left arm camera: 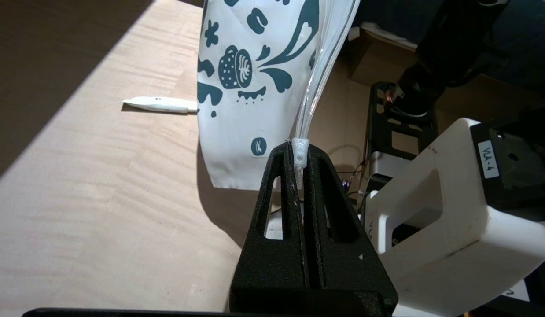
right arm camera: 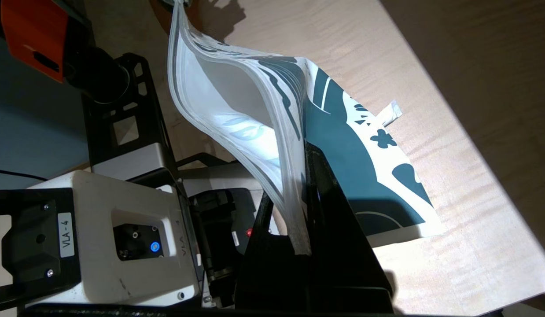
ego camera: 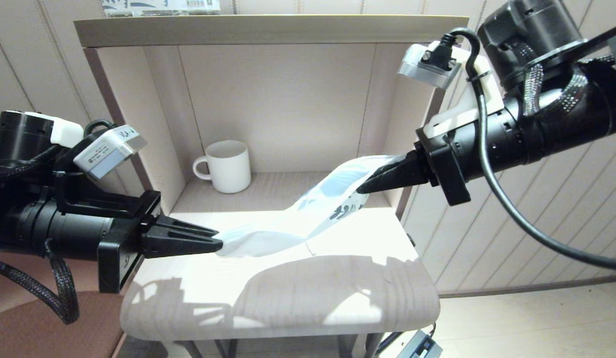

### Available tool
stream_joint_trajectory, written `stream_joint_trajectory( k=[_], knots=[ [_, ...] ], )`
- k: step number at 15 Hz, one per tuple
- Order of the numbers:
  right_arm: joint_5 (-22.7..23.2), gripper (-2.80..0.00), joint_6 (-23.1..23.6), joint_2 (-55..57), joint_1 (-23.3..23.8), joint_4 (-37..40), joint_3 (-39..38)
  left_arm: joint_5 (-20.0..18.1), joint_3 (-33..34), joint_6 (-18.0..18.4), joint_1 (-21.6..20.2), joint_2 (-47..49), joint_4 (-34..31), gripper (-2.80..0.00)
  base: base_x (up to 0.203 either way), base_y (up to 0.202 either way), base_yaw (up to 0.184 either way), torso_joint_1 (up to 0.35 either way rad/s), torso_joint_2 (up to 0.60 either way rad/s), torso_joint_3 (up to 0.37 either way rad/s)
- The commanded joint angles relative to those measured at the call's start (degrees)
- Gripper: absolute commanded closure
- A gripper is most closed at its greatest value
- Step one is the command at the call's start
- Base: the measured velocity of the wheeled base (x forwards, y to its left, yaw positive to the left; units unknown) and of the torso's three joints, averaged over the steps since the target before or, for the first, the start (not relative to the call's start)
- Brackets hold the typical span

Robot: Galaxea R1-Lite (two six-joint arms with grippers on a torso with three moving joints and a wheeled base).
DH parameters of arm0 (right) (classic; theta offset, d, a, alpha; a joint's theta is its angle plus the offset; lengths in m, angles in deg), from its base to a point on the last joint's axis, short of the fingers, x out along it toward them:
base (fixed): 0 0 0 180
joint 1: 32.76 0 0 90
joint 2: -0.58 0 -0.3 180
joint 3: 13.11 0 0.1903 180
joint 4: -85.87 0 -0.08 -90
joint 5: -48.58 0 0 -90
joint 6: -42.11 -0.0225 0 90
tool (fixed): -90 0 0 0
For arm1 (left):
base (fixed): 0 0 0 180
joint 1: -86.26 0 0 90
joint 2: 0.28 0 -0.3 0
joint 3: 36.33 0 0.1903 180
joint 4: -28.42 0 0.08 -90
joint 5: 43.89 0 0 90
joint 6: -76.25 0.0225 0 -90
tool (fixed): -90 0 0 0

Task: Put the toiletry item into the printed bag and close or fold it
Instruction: Open the storage bag

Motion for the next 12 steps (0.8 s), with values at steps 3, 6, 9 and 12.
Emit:
stream_joint_trajectory(
  k=[3, 6, 9, 12],
  knots=[
    [0.2, 0.0, 0.1, 0.2, -0.3, 0.2, -0.1, -0.3, -0.1, 0.1, 0.0, 0.3, 0.1, 0.0, 0.0, 0.0, 0.0, 0.0, 0.0, 0.0],
    [0.3, 0.0, 0.1, 0.2, -0.4, 0.2, -0.1, -0.2, 0.5, 0.6, 0.0, 0.1, 0.1, -2.8, 0.0, 0.0, 0.0, 0.0, 0.0, 0.0],
    [0.3, 0.0, 0.0, 0.2, -0.4, 0.2, -0.2, -0.3, -0.1, 0.1, 0.0, 0.1, 0.0, -2.8, 0.0, 0.0, 0.0, 0.0, 0.0, 0.0],
    [0.3, 0.0, 0.0, 0.2, -0.5, 0.2, -0.7, -0.3, -0.1, 0.1, 0.0, 0.2, 0.1, -2.8, 0.0, 0.0, 0.0, 0.0, 0.0, 0.0]
  ],
)
